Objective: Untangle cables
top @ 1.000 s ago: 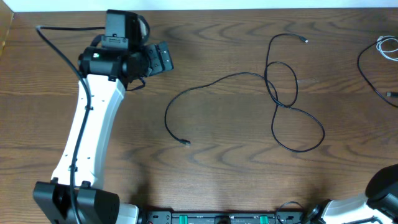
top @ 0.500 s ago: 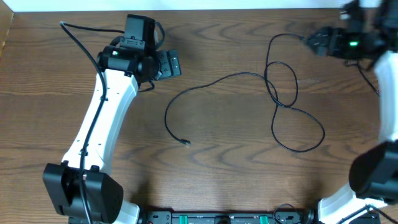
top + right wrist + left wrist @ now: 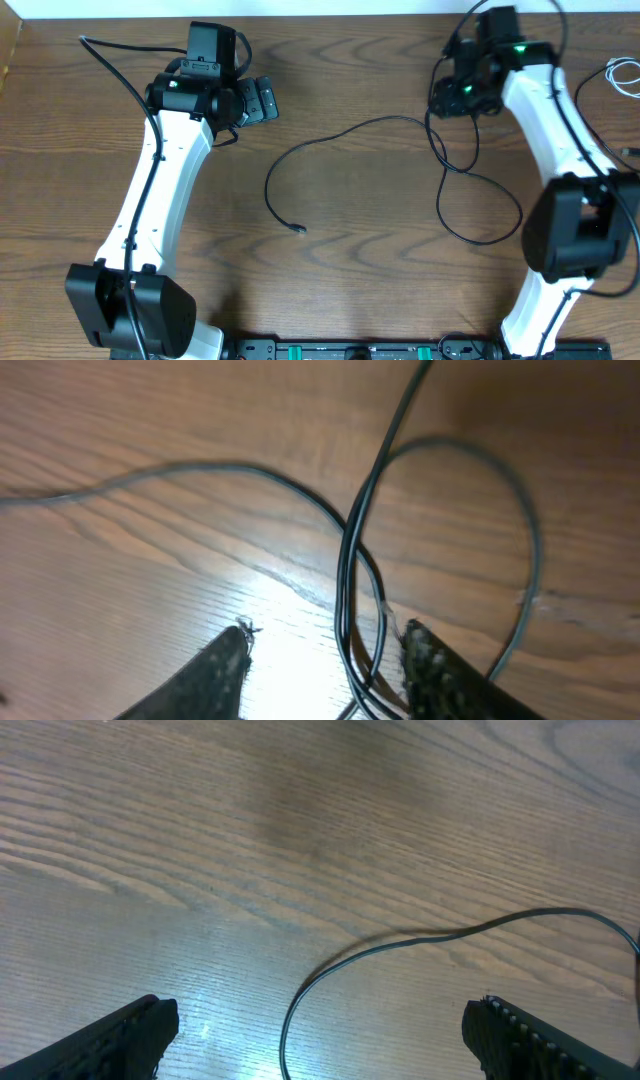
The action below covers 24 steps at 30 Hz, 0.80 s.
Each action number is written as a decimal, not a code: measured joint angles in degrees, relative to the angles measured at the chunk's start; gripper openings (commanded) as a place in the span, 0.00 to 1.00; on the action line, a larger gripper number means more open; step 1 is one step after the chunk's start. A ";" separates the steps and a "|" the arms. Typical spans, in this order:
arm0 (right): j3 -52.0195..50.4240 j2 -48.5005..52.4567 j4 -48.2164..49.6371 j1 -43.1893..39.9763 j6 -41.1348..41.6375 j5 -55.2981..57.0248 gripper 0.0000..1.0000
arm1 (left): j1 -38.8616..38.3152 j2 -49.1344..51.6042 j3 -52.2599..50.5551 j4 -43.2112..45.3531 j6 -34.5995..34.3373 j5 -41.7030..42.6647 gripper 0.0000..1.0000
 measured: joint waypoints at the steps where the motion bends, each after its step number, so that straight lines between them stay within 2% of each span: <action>1: 0.00 0.94 -0.26 0.48 -0.02 0.63 0.42 | 0.00 0.00 0.00 0.00 0.00 -0.02 0.96; 10: -0.02 7.10 -1.95 2.36 -0.20 4.04 0.40 | 0.00 0.00 0.00 0.00 0.00 -0.02 0.97; 16: -0.13 7.54 -1.86 2.32 -0.33 8.74 0.49 | 0.00 0.00 0.00 0.00 0.00 -0.02 0.97; 24: -4.81 7.78 0.94 2.47 -0.39 10.84 0.52 | 0.00 0.00 0.00 0.00 -0.02 -0.04 0.97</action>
